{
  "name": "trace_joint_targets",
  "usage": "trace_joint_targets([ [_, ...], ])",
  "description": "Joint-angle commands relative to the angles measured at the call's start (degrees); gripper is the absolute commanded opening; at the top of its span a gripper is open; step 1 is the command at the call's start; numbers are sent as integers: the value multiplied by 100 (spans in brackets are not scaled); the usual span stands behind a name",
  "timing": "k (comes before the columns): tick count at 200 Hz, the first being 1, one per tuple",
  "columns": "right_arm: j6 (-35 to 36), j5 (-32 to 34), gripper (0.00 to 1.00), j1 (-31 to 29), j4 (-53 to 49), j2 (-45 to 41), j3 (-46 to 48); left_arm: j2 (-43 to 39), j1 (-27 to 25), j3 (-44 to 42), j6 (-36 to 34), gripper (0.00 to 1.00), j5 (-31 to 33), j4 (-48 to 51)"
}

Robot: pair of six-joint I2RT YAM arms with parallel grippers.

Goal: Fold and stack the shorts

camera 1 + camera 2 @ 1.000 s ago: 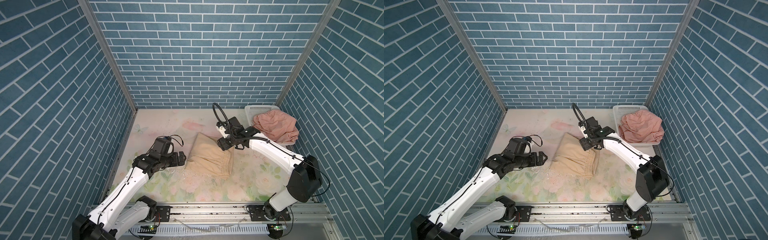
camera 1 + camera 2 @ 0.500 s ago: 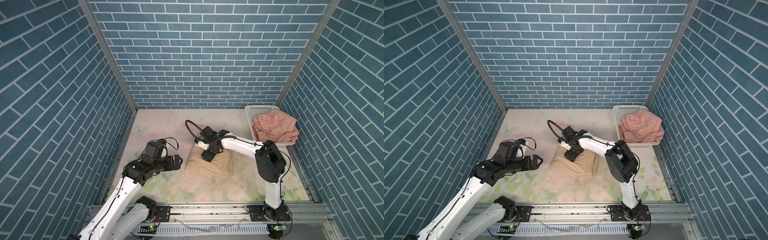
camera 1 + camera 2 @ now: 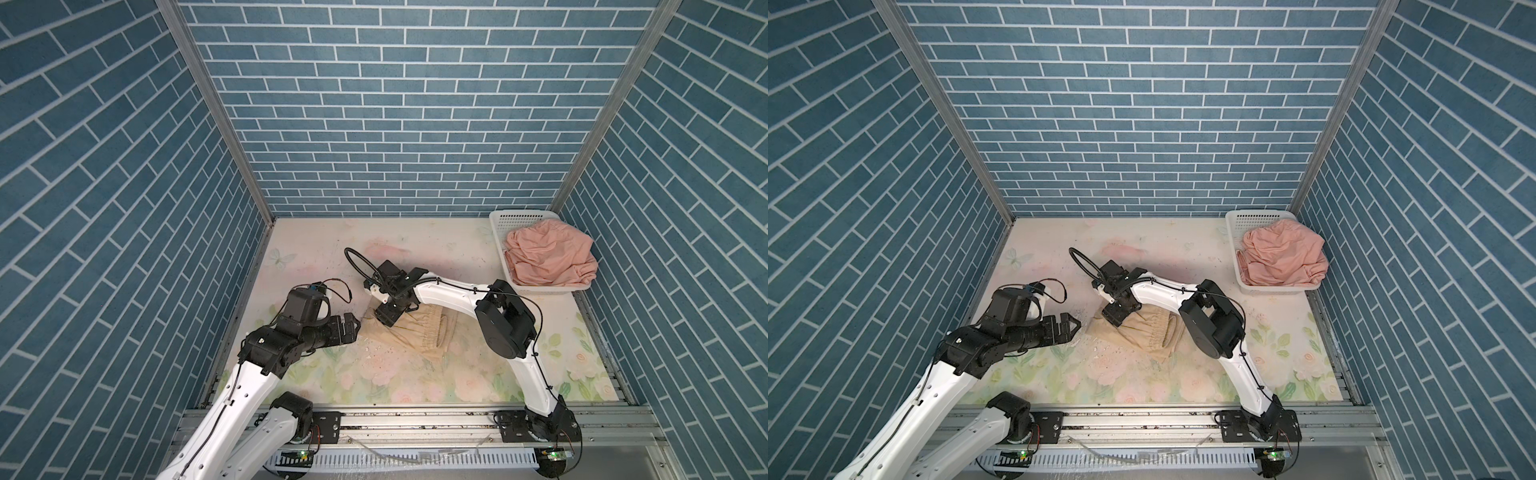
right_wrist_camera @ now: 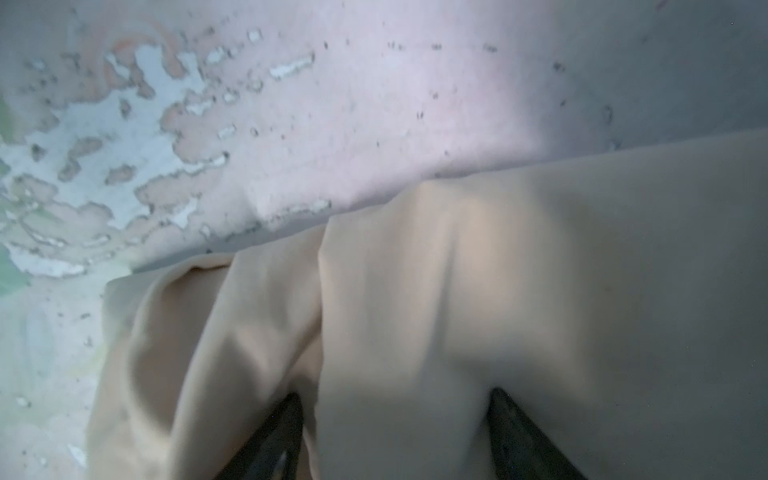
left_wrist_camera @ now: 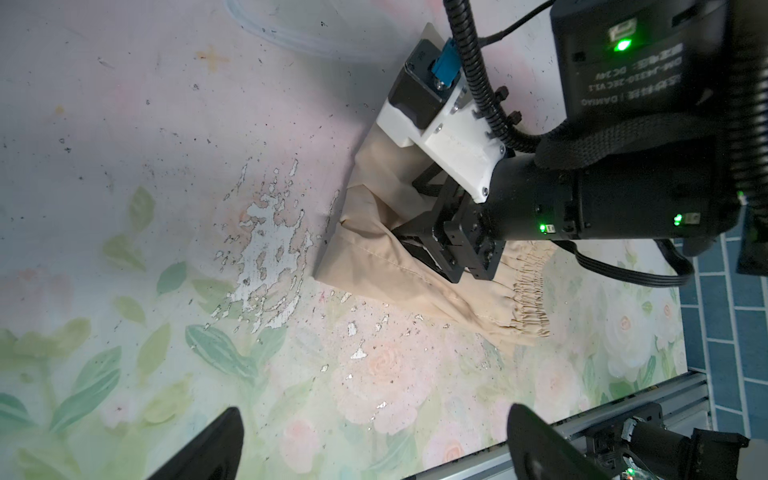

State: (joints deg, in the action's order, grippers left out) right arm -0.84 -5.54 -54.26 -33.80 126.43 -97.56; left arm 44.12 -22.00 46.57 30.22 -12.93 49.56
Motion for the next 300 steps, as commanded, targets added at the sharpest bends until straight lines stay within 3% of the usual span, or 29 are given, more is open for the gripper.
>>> trace_joint_targets([
  [1,-400,137,71,326,6,-303,-65,61,47,-81,19,100,-19,65],
  [31,4,-318,71,719,-318,-1097,248,230,58,-172,66,100,-198,-113],
  [58,200,-220,71,1099,-421,-1559,645,300,50,-300,154,100,-365,-466],
  [92,547,-177,72,1570,-300,-1534,1095,332,39,-590,336,100,-708,-1059],
  [115,804,-649,72,1611,-378,-1463,1149,346,-51,-985,610,100,-855,-1616],
  [152,575,-993,73,1664,255,-2139,1647,594,-436,-1684,1098,100,-706,-2938],
  [230,329,-459,74,2174,186,-2554,2450,2489,-1738,-1619,1522,100,130,-4765],
  [261,63,-925,64,2634,687,-2728,3191,3317,-2042,-1664,1794,100,82,-5766],
  [300,-223,-1139,39,2905,967,-2926,3892,4116,-2335,-1249,1857,100,102,-5972],
])
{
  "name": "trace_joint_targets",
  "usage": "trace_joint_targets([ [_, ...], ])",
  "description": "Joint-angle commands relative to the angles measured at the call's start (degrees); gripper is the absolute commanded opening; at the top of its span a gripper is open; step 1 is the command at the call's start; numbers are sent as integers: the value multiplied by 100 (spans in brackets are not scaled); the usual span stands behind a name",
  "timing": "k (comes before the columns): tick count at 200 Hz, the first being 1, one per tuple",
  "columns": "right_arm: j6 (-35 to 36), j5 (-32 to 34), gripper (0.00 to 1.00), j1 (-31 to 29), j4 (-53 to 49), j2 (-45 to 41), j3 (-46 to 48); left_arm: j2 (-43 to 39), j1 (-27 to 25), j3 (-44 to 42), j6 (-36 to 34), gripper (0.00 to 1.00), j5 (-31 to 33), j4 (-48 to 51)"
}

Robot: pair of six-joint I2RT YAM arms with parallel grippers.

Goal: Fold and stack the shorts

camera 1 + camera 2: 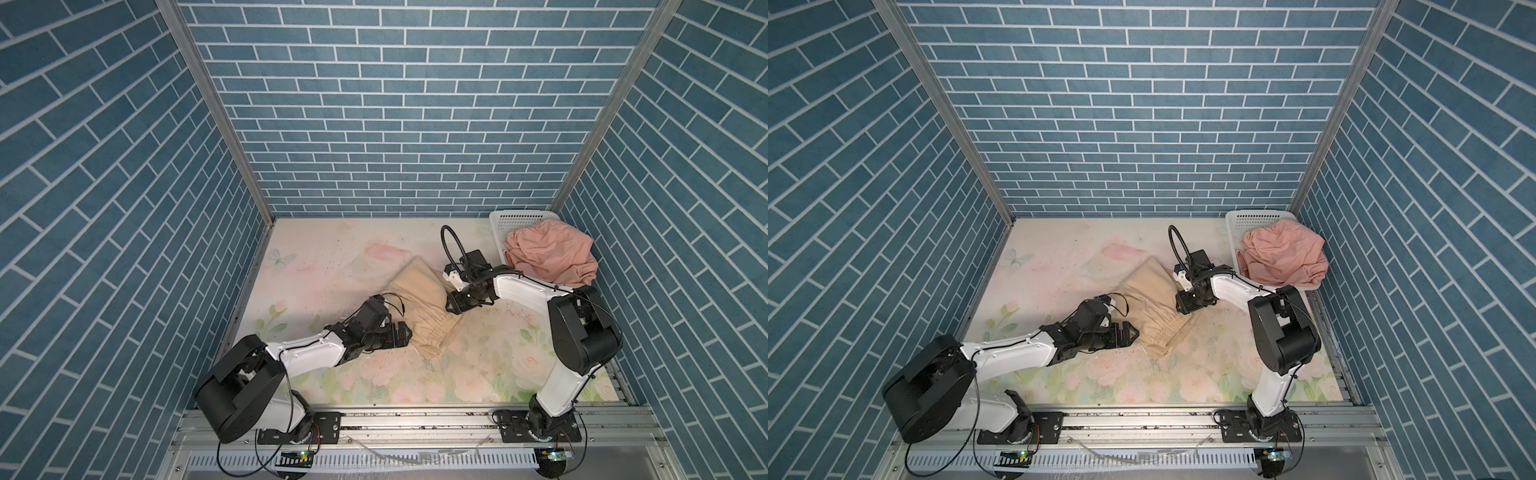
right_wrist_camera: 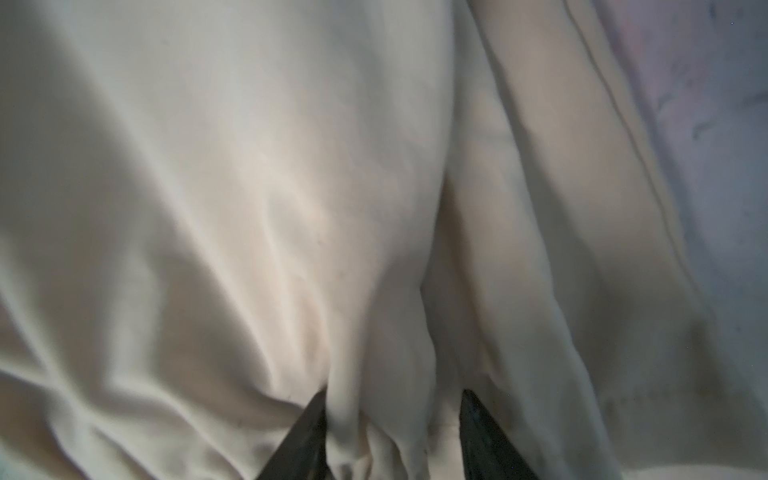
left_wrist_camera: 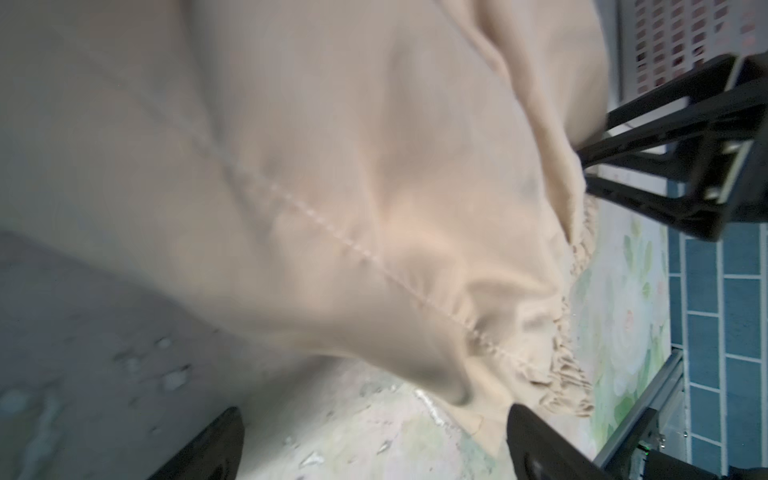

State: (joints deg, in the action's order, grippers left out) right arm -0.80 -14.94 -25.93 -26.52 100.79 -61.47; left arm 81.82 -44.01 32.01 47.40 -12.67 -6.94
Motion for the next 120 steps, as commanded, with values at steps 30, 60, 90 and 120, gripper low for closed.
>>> trace_joint_targets([
  [30,-794,-360,36,69,626,-809,935,536,-134,156,279,100,-16,-676],
  [60,-1287,-294,46,58,834,-1146,1392,539,-134,172,272,100,-43,-652],
  [90,-1530,107,56,45,354,-1561,1296,800,-134,375,176,87,-155,-535],
  [120,-1599,466,59,27,6,-1755,1382,1042,-119,508,152,57,-202,-421],
])
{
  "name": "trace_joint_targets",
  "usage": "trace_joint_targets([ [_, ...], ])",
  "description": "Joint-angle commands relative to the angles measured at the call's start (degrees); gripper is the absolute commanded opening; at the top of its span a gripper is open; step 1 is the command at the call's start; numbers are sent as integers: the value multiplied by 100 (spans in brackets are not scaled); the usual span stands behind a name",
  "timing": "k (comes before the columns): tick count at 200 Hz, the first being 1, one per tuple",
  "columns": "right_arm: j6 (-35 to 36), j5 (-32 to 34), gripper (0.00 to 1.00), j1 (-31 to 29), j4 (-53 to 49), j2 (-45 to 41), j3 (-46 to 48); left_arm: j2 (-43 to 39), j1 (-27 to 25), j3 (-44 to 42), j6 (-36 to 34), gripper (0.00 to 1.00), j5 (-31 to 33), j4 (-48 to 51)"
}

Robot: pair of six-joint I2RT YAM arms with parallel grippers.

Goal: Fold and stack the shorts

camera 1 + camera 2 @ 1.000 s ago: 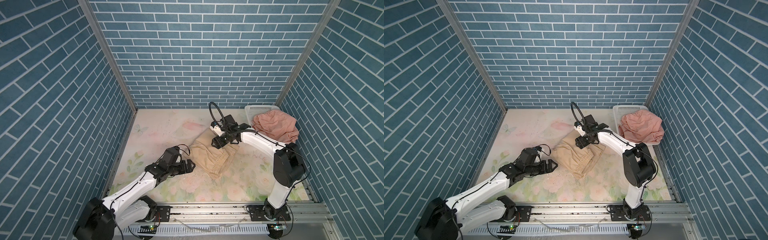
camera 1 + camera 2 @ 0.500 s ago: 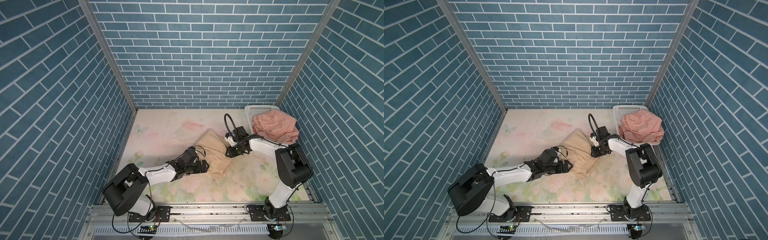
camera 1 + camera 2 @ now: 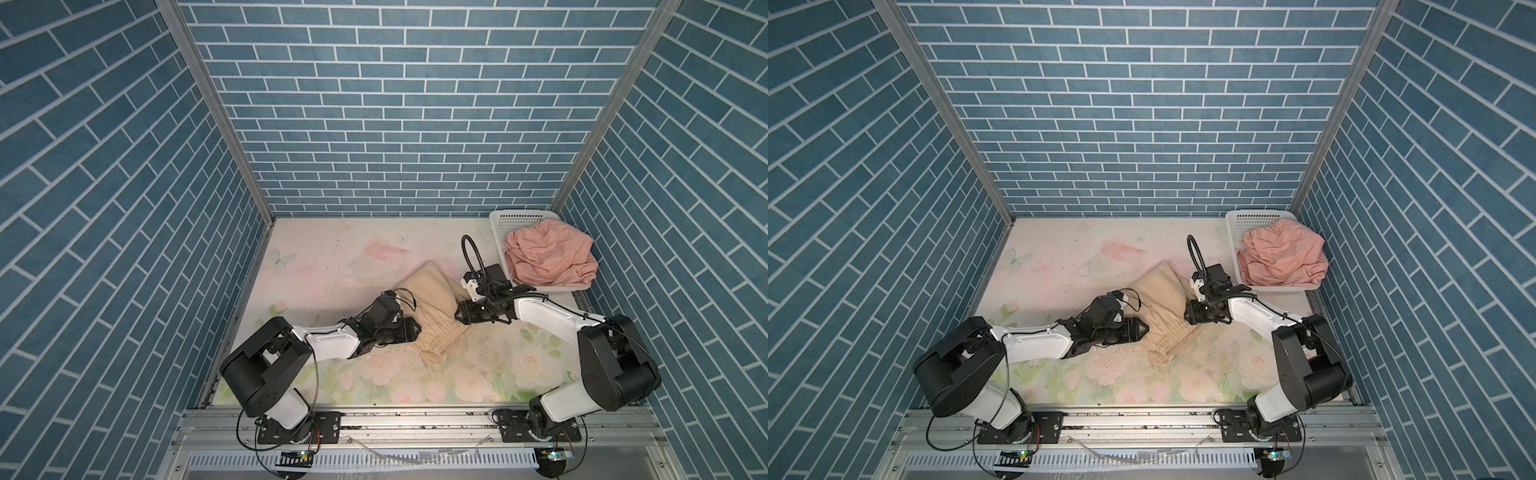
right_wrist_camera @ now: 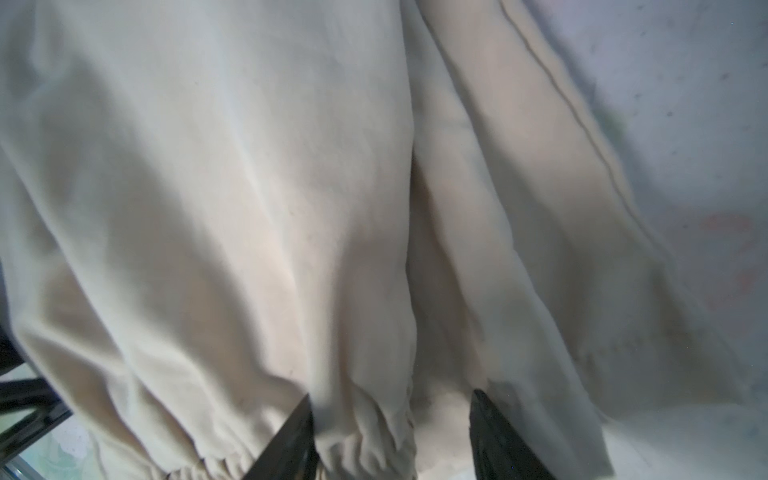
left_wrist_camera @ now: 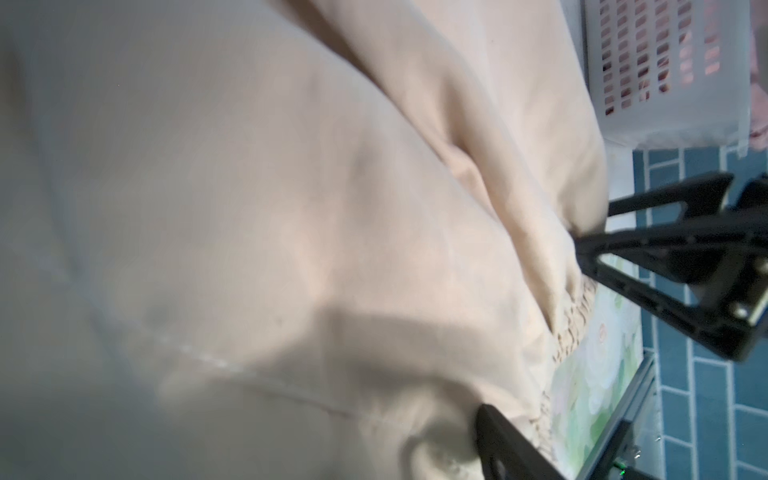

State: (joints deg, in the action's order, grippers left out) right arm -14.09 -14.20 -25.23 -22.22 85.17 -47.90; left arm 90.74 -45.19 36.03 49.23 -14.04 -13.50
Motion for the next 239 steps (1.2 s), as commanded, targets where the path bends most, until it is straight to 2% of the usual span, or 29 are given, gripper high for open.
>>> trace_joint_targets([
  [1,-270,400,59,-43,-420,-193,30,148,0,110,-29,56,-64,238],
  [15,-262,476,59,-57,-480,-177,79,150,19,156,-59,48,-28,425],
  [29,-225,553,60,-83,-587,-207,22,150,28,308,-208,48,20,780],
  [44,-103,733,62,-110,-777,-268,-176,95,28,378,-309,61,38,1134],
  [83,559,1199,68,-192,-1254,47,-966,-592,19,520,-290,87,44,1758],
  [115,1058,1188,72,-201,-1324,641,-1457,-1717,27,474,-414,98,471,2775],
  [146,1411,950,73,-191,-1285,1204,-1756,-2664,60,427,-466,100,779,3489],
  [157,1467,657,73,-192,-1259,1342,-1800,-2936,71,415,-469,100,886,3687],
  [178,1488,644,73,-179,-1235,1547,-1788,-3382,93,413,-474,100,1079,4033],
  [214,1273,577,72,-86,-1198,1723,-1547,-3975,155,68,-418,100,1298,4343],
  [239,968,258,66,-69,-1164,1699,-1298,-4173,211,-34,-414,100,1308,4492],
])
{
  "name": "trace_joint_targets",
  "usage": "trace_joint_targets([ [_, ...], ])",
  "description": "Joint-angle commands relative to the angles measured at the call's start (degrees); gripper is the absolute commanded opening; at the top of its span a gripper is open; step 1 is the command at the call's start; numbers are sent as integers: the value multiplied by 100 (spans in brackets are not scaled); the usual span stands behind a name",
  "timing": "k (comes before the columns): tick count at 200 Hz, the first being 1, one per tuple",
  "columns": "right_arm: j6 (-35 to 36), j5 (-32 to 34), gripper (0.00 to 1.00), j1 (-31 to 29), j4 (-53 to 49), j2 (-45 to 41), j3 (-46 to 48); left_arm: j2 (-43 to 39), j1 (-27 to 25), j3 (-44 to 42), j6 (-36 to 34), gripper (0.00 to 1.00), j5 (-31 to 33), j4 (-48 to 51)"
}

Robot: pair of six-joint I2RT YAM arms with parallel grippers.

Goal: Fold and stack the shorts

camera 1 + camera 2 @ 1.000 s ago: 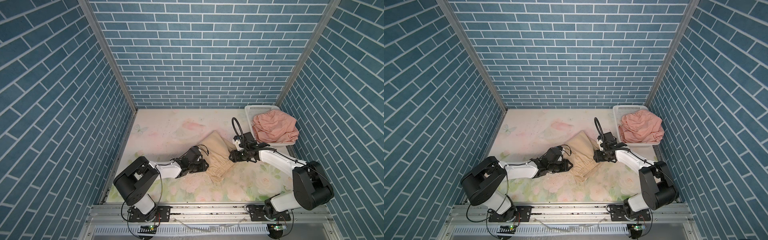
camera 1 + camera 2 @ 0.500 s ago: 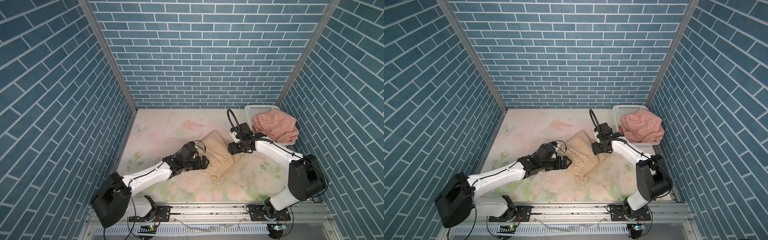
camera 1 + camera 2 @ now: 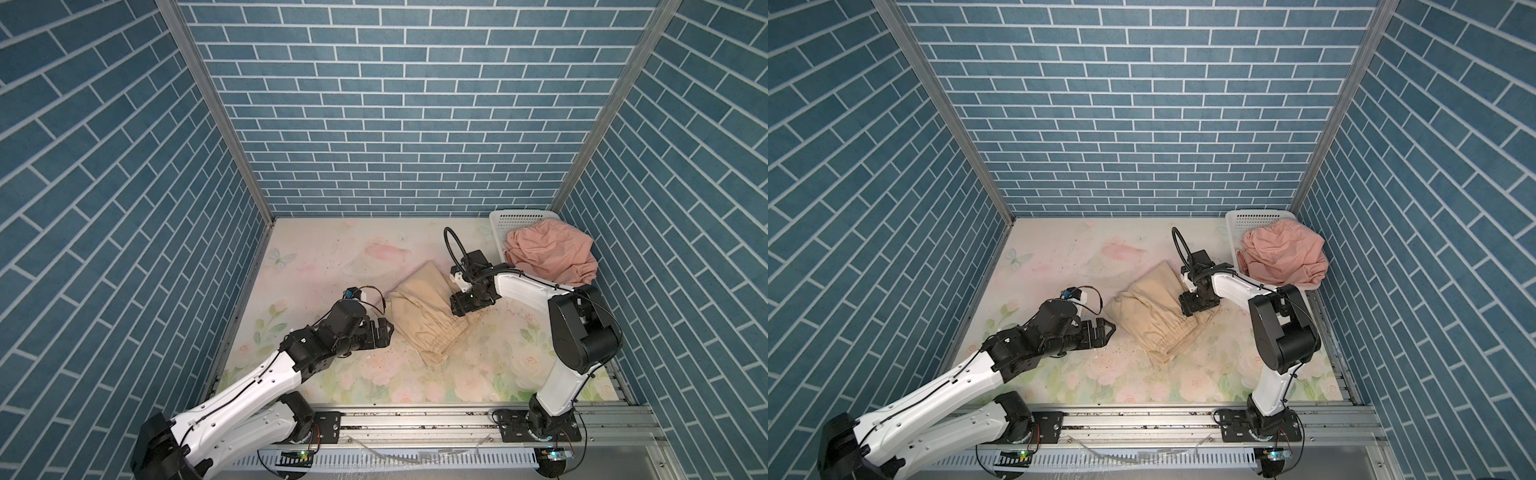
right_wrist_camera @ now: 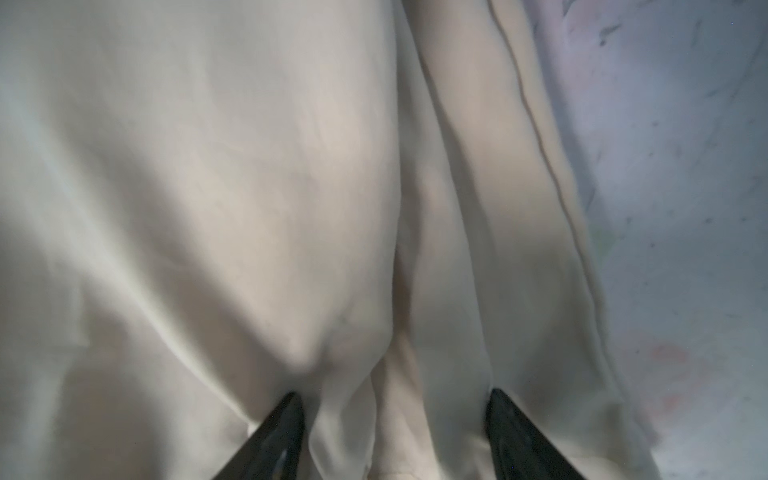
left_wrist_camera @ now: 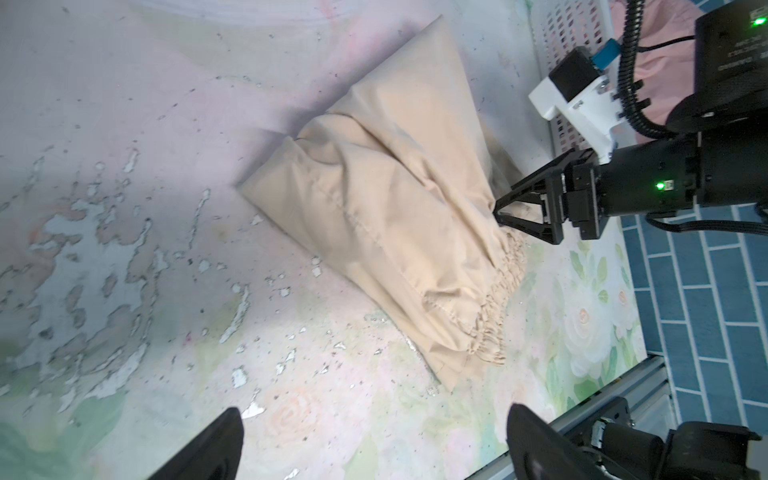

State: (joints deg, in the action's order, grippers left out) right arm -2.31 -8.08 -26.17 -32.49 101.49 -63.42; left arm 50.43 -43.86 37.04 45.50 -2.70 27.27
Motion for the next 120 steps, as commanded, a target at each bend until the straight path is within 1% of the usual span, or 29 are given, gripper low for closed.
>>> trace_joint_targets([
  [1,-218,-379,66,21,-127,60,265,-145,83,-135,-41,100,173,422],
  [7,-331,-535,64,18,-66,27,359,-169,95,-144,-41,100,180,463],
  [16,-496,-736,57,23,-51,-8,377,-198,106,-152,-56,100,183,511],
  [38,-935,-1140,51,-40,54,-251,530,-264,155,-179,-93,100,173,549],
  [61,-1702,-1358,40,-283,85,-451,694,-273,246,-153,-145,100,147,597],
  [78,-2425,-1478,38,-640,371,-510,980,-245,341,-128,-175,100,120,632],
  [89,-2961,-1503,37,-896,821,-550,1283,-229,392,-96,-196,100,129,665],
  [103,-3664,-1465,34,-1314,1640,-517,1625,-229,445,-61,-247,100,132,641],
  [120,-4219,-1424,33,-1795,2316,-182,1540,-195,550,23,-314,100,100,661],
])
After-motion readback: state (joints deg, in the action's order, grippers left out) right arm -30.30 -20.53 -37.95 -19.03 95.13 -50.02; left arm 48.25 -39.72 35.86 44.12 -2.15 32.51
